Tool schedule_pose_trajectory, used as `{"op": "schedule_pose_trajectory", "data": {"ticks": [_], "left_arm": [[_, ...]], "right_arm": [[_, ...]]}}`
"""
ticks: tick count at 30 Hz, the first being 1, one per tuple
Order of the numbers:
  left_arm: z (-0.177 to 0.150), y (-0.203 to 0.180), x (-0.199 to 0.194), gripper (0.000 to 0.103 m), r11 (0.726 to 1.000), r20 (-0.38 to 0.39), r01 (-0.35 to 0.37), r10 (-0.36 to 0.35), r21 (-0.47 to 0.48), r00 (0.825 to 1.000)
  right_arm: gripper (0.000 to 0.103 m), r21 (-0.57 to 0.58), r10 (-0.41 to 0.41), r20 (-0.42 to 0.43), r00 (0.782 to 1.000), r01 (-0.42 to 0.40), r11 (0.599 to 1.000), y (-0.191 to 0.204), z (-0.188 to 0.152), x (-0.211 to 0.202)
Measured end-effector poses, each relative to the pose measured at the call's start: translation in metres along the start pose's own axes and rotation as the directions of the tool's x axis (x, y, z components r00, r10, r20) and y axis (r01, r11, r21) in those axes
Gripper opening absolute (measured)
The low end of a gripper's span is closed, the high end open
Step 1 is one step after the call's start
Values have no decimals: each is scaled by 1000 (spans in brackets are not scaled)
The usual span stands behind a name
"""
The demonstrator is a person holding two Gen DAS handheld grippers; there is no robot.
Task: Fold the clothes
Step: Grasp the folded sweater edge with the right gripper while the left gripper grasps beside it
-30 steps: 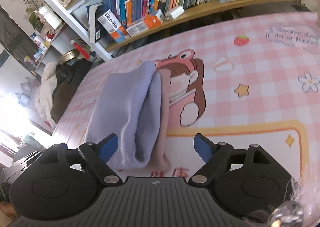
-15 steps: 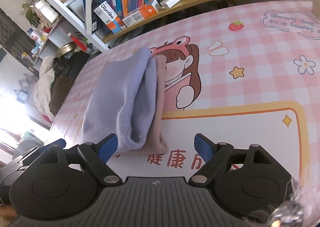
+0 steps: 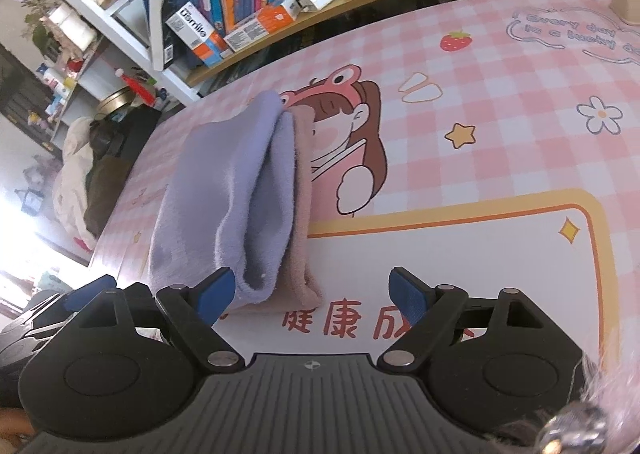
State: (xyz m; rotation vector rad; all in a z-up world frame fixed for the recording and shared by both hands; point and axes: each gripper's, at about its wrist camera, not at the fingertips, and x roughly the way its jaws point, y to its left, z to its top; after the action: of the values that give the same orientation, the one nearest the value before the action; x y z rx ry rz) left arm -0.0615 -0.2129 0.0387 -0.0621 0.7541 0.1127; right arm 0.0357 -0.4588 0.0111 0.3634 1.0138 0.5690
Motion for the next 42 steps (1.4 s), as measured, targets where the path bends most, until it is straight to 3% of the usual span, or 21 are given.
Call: {"op": "schedule_pose_trajectory", "data": {"ticks": [5, 13, 19, 26, 38, 40, 42], "left_arm": [[4, 15, 8, 86, 1000, -2, 17, -17, -12, 1000], [22, 65, 32, 86, 982, 6, 125, -125, -145, 992], [25, 94, 60, 86, 967, -65, 162, -178, -198, 982], [22, 117, 87, 86, 930, -116, 225, -268, -292, 956], [24, 123, 104, 86, 883, -133, 307, -372, -355, 919], [24, 123, 109, 87, 877, -143, 313, -384, -364, 912], [26, 122, 112, 86, 875, -141, 318, -389, -364, 910]], "right_arm": [[84, 17, -29, 15, 999, 28, 999, 6, 4, 9], [84, 43, -77, 40, 996, 75, 996, 19, 11, 26], [84, 92, -95, 42, 995, 90, 992, 21, 13, 37], [84, 155, -110, 40, 993, 102, 983, 22, 15, 49], [84, 197, -92, 39, 995, 83, 977, 24, 18, 62], [76, 194, -77, 35, 996, 69, 979, 25, 19, 65], [57, 192, -58, 28, 998, 52, 980, 27, 20, 70]]}}
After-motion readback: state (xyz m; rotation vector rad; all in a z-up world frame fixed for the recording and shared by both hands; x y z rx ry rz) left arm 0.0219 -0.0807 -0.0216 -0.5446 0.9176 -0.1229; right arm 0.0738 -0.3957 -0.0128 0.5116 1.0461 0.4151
